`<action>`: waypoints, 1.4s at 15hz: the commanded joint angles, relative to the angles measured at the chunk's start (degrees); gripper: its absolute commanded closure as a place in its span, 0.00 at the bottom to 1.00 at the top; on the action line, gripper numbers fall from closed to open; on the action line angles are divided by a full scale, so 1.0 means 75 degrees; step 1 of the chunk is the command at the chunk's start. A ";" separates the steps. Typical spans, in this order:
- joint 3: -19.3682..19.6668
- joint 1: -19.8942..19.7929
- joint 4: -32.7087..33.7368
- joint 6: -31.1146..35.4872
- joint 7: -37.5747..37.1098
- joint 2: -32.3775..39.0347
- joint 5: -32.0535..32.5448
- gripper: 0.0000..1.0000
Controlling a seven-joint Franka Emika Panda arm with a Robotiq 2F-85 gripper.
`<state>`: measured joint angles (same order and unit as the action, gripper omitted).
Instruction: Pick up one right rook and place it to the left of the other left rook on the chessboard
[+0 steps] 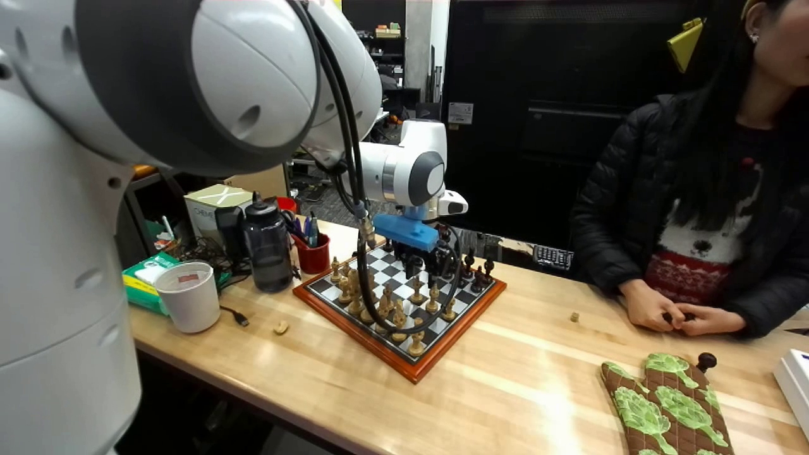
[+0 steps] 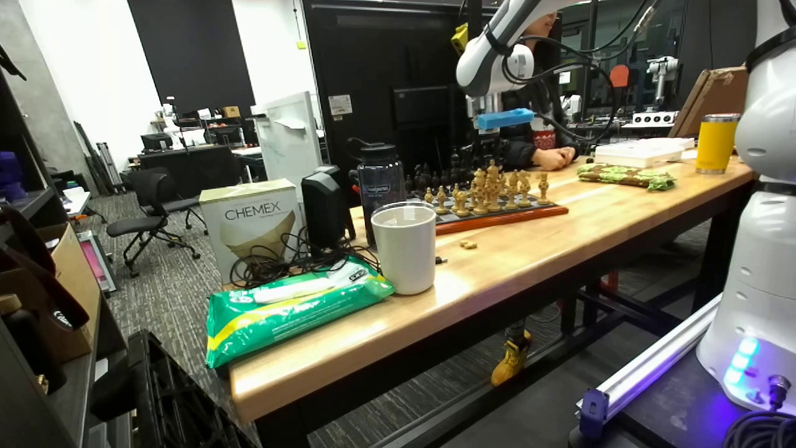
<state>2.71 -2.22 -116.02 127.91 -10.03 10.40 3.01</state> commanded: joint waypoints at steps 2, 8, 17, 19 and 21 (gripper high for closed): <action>0.0039 -0.0009 -0.0033 -0.0006 0.0129 -0.0114 -0.0048 0.02; 0.0035 0.0027 -0.0077 0.0004 0.0105 -0.0213 0.0063 0.13; 0.0016 0.0118 -0.0213 0.0012 -0.0030 -0.0652 0.0397 0.24; -0.0009 0.0142 -0.0276 -0.0117 -0.0083 -0.0873 0.0404 0.26; -0.0036 0.0173 -0.0462 -0.0432 -0.0187 -0.1204 0.0446 0.07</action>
<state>2.60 -1.64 -116.24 127.61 -9.74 6.50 4.86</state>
